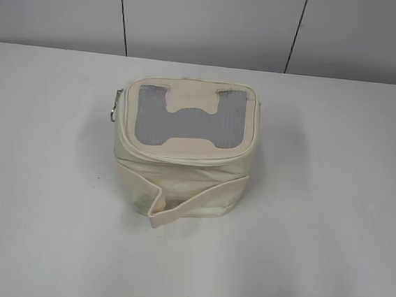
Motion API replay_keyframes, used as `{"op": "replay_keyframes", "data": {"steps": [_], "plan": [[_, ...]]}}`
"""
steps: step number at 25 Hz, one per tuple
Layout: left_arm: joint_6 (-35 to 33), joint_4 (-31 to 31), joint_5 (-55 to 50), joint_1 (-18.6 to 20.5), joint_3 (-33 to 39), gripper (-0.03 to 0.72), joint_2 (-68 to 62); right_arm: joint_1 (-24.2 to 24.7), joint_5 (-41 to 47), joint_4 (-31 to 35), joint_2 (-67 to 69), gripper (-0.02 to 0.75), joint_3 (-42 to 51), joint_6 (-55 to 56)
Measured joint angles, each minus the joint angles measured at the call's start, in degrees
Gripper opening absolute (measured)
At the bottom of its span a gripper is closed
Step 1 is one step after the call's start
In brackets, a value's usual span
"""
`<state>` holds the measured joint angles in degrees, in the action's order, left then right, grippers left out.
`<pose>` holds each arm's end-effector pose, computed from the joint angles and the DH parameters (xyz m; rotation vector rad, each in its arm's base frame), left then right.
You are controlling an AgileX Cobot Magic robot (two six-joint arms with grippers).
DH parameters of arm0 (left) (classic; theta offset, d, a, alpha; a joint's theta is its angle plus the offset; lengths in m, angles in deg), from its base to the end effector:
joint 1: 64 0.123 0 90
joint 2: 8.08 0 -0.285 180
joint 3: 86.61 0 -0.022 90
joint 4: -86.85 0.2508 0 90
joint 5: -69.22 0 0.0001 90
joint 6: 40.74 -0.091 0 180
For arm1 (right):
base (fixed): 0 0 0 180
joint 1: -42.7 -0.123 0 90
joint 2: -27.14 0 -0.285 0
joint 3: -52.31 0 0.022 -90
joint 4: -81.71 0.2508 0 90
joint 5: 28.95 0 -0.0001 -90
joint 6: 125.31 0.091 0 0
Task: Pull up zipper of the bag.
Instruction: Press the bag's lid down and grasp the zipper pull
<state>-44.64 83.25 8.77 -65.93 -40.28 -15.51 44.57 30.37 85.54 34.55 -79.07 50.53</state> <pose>-0.0106 -0.0046 0.2886 0.1057 1.9894 -0.0523 -0.0046 0.0054 0.2792 -0.0425 2.0110 0.0125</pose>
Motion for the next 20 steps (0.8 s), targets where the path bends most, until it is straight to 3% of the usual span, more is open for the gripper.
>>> {"op": "replay_keyframes", "data": {"steps": [20], "plan": [[0.0,0.0,0.0,0.0,0.0,0.228,0.0,-0.06,0.0,0.0,0.0,0.546,0.0,0.0]]}}
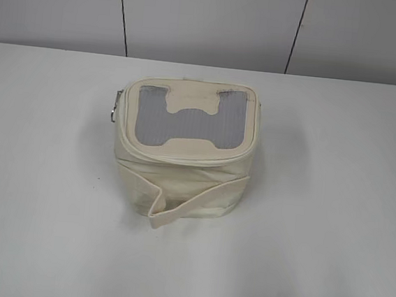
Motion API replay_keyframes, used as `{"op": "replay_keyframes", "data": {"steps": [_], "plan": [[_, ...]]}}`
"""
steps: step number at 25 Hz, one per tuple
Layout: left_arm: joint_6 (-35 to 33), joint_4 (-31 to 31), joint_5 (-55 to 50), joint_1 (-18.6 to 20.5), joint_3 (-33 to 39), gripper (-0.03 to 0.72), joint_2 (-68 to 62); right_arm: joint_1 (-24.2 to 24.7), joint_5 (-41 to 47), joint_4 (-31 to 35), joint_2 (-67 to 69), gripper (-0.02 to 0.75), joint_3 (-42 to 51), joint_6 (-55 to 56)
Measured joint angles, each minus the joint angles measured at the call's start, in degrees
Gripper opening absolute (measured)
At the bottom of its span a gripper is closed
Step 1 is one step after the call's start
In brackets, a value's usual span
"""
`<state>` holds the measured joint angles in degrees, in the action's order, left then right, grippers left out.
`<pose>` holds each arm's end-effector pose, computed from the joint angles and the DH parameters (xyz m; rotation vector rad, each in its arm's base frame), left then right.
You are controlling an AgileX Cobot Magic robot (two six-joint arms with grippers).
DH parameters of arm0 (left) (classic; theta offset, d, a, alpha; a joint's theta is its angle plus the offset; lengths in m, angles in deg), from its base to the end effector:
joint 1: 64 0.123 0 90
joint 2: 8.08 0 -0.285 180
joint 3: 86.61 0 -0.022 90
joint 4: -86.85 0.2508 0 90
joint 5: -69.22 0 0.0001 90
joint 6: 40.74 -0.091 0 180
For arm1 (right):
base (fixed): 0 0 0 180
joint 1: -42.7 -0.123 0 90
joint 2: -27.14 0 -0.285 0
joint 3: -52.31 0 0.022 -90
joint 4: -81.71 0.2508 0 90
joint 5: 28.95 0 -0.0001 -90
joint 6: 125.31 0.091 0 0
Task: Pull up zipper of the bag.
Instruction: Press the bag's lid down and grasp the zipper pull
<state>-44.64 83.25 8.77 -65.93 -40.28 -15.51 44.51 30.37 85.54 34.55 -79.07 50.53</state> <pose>-0.0106 -0.0046 0.2886 0.1057 1.9894 -0.0523 -0.0047 0.0054 0.2792 -0.0435 2.0110 0.0132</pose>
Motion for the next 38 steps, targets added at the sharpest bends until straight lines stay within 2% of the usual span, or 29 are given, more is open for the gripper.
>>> {"op": "replay_keyframes", "data": {"steps": [6,9,11,13,15,18,22,25,32,38], "plan": [[0.0,0.0,0.0,0.0,0.0,0.228,0.0,0.0,0.0,0.93,0.0,0.546,0.0,0.0],[0.0,0.0,0.0,0.0,0.0,0.228,0.0,0.0,0.0,6.03,2.04,0.546,-0.21,-3.25],[0.0,0.0,0.0,0.0,0.0,0.228,0.0,-0.04,-1.59,12.87,6.0,0.536,-0.68,-10.41],[0.0,0.0,0.0,0.0,0.0,0.228,0.0,-0.04,-7.35,22.7,11.03,0.521,-0.92,-19.57],[0.0,0.0,0.0,0.0,0.0,0.228,0.0,-0.04,-12.43,36.62,18.64,0.503,-1.43,-31.14],[0.0,0.0,0.0,-0.66,0.0,0.228,0.0,-0.04,-13.8,51.97,33.79,0.482,-3.47,-51.62],[0.0,0.0,0.0,-1.39,0.0,0.228,0.0,-0.04,-10.09,62.19,57.96,0.474,-11.25,-68.03],[0.0,0.0,0.0,-2.95,0.0,0.228,0.0,-2.29,-9.09,63.83,73.92,0.474,-21.22,-72.86],[0.0,0.0,0.0,-3.18,0.0,0.228,0.0,-15.62,-6.14,62.8,104.81,0.473,-51.92,-72.96],[0.0,0.0,0.0,-3.18,0.0,0.228,0.0,-23.0,-3.03,55.29,122.5,0.473,-75.51,-64.93]]}}
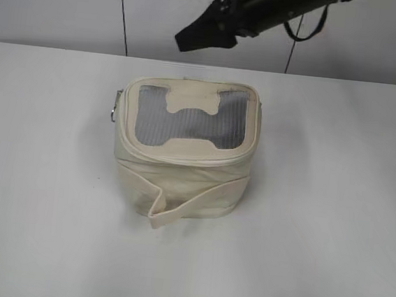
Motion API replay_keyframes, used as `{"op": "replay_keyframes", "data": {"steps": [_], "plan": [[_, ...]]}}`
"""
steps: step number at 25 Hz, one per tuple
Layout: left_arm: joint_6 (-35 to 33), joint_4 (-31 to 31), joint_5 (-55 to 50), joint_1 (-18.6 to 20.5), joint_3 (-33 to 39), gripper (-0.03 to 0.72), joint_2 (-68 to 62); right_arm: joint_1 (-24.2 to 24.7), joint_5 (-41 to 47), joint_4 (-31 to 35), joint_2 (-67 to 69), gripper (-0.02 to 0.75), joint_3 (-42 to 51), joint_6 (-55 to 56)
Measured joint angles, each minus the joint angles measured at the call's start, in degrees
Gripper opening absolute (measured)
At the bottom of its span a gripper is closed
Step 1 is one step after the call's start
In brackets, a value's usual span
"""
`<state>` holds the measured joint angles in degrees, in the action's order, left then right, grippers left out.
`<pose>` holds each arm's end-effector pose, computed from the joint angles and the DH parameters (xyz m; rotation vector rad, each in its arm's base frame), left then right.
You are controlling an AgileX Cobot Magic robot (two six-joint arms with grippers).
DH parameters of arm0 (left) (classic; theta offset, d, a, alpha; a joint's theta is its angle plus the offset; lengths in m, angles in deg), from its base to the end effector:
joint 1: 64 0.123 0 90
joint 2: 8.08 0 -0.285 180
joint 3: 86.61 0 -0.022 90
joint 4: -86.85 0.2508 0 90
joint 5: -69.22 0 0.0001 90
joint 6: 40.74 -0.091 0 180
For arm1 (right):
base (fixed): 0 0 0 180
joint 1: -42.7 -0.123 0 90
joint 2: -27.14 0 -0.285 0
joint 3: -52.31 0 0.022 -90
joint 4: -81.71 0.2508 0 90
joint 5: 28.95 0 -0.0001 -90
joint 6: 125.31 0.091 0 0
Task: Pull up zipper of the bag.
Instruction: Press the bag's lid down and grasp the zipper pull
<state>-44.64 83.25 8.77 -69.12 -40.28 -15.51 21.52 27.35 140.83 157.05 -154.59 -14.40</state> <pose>-0.0109 -0.0040 0.2886 0.1610 1.9864 -0.0882 0.4171 0.2314 0.2574 -1.2275 1.9446 0.9182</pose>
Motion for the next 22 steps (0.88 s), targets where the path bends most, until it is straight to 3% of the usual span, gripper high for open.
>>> {"op": "replay_keyframes", "data": {"steps": [6,11,14,16,19,22], "plan": [[0.0,0.17,0.0,0.0,0.0,0.228,0.0,-3.51,3.3,-5.6,9.83,0.467,-11.67,7.95],[0.0,0.17,0.15,0.0,0.0,0.228,-1.92,-3.9,4.45,-7.34,13.21,0.435,-12.86,10.05],[0.0,-0.06,1.44,0.0,-0.46,0.228,-6.92,-3.9,5.56,-7.71,13.54,0.369,-12.93,10.48],[-1.4,-1.91,4.32,0.0,-1.11,0.228,-11.63,-3.9,6.05,-7.83,13.54,0.261,-12.97,10.5],[-8.74,-12.8,12.41,-0.41,-1.88,0.228,-21.38,-3.9,6.8,-8.1,13.66,0.078,-12.97,10.54],[-26.71,-34.24,17.54,-0.85,-2.59,0.228,-35.19,-3.9,6.9,-8.1,13.79,0.052,-12.97,10.57]]}}
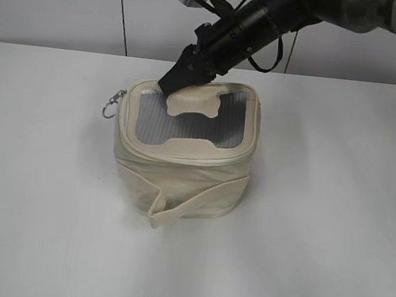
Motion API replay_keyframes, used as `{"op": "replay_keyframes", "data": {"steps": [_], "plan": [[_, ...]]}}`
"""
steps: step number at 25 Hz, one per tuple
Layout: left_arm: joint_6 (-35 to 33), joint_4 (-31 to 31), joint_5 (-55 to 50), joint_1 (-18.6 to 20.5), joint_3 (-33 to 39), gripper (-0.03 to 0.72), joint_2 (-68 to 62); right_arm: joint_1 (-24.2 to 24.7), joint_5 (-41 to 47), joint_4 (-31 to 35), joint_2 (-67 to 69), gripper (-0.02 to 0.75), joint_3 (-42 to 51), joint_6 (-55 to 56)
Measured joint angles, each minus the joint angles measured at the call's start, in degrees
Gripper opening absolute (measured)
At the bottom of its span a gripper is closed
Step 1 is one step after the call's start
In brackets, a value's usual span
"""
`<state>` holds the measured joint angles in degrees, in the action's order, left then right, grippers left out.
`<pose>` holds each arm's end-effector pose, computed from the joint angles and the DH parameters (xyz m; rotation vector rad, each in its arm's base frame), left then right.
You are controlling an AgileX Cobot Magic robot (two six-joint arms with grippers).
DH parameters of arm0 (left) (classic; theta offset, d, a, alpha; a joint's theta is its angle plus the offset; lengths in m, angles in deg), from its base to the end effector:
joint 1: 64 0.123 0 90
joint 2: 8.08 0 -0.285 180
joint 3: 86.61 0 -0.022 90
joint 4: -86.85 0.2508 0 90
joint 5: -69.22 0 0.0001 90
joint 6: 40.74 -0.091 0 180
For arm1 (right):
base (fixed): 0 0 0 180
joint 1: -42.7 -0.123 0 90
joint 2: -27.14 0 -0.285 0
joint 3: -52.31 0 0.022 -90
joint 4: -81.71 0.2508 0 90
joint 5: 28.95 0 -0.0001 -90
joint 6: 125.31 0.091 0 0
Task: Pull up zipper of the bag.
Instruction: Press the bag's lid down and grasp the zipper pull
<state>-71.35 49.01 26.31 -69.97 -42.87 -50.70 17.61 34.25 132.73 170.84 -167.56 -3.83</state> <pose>0.1042 -0.0492 0.3092 0.3798 2.0903 -0.5115 0.4315 0.2718 0.1937 -1.3494 2.1314 0.9920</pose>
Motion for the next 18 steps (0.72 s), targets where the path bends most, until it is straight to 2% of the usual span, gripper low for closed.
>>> {"op": "replay_keyframes", "data": {"steps": [3,6,9,12,15,18], "plan": [[-21.5,-18.72,-1.24,0.36,-2.71,0.236,-16.56,0.0,0.02,0.0,0.05,0.052,0.0,0.05],[-37.72,-26.4,-1.91,3.07,-7.27,0.258,-30.05,0.0,0.13,0.06,0.05,0.05,0.0,0.19],[-49.12,-28.13,0.77,4.44,-11.7,0.268,-41.3,0.0,0.17,0.06,0.05,0.05,0.0,0.37],[-58.94,-28.49,2.55,2.54,-13.04,0.269,-48.81,0.0,0.28,0.06,0.05,0.05,0.0,0.73],[-63.93,-27.32,7.53,-0.79,-13.04,0.27,-53.29,0.0,0.28,0.06,0.05,0.049,0.0,0.78],[-65.6,-26.22,12.53,-4.5,-13.04,0.305,-55.49,0.0,0.28,0.06,0.05,0.045,0.0,0.84]]}}
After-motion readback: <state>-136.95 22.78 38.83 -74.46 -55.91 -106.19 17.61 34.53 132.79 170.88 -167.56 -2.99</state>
